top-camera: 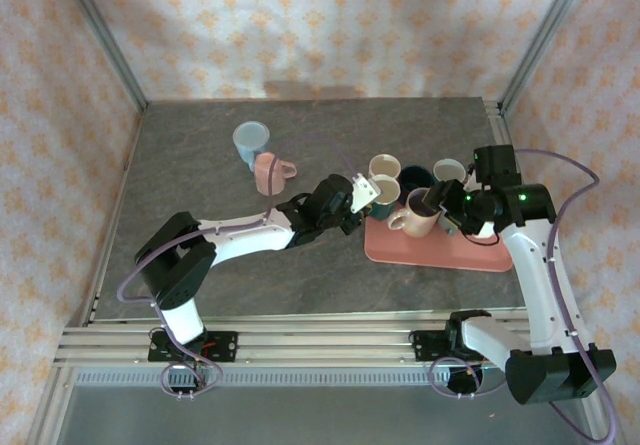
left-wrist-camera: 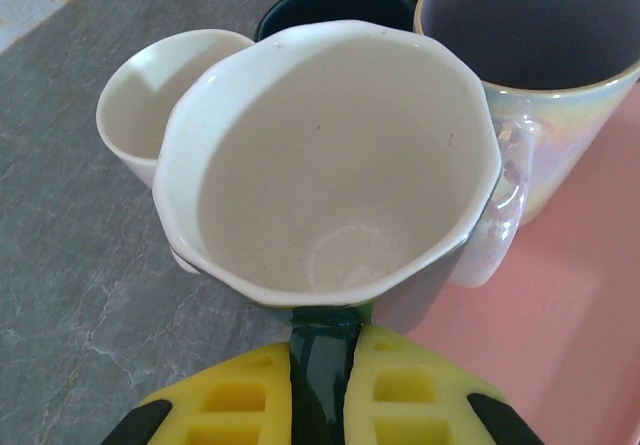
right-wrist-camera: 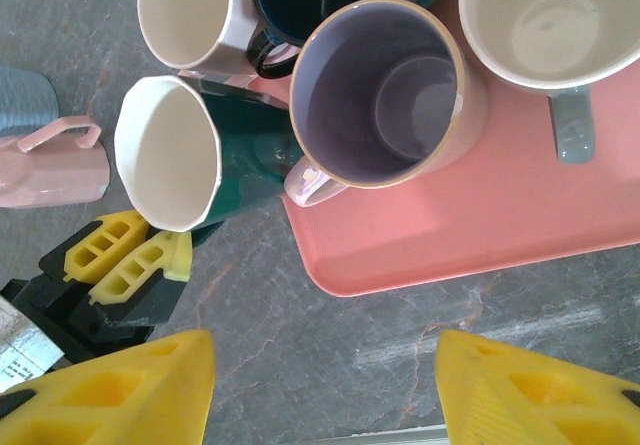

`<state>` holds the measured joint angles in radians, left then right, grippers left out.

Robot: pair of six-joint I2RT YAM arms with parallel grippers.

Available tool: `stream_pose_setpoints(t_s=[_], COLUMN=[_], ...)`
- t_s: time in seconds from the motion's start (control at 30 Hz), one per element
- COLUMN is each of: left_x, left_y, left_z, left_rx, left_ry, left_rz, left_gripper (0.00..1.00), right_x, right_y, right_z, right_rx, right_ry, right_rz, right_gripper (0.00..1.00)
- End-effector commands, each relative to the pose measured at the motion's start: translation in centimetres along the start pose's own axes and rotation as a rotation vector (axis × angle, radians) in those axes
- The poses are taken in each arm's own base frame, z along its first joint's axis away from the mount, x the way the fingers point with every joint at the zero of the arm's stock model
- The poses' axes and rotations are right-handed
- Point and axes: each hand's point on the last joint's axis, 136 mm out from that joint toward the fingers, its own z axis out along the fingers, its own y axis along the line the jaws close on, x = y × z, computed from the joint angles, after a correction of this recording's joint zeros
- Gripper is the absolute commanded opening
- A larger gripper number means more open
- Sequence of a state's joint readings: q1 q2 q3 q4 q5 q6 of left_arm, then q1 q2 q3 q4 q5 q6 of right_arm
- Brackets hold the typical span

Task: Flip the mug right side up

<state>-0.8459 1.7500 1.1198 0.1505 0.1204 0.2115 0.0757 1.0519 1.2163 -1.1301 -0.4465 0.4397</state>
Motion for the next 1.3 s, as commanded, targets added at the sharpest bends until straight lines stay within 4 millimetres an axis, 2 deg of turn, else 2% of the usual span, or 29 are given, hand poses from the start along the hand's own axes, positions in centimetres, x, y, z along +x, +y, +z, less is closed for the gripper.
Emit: stream_pose_setpoints(t_s=[0.0, 0.93, 1.07, 1.23, 1.27], left_x=[-6.0, -4.5, -4.4, -4.1, -4.1], left_y=[0.9, -0.3, -0.4, -0.6, -0.6], left_z=[-0.8, 2.5, 2.5, 2.4, 2.4], left_rx=[-0.052, -0.017, -0.009, -0.005, -0.005], left_ry=[-0.185, -0.138, -0.130, -0.119, -0.118], left_rz=[0.002, 0.002, -0.004, -0.001, 0.001], left_gripper=[0.00, 0.00, 0.06, 0.26, 0.27], right_x=[0.3, 0.4, 0.3, 0.1, 0.1], right_y=[-0.3, -0.1, 0.1, 0.3, 0.4], right_z=[0.0, -0.5, -0.7, -1.2, -1.3], right_rx=[0.010, 0.000, -0.006, -0.014, -0.016], right_ry=[0.015, 0.010, 0.005, -0.004, -0.005], right_rz=[-0.010, -0.007, -0.006, -0.008, -0.008], right_gripper=[0.61, 0.61, 0.61, 0.61, 0.61])
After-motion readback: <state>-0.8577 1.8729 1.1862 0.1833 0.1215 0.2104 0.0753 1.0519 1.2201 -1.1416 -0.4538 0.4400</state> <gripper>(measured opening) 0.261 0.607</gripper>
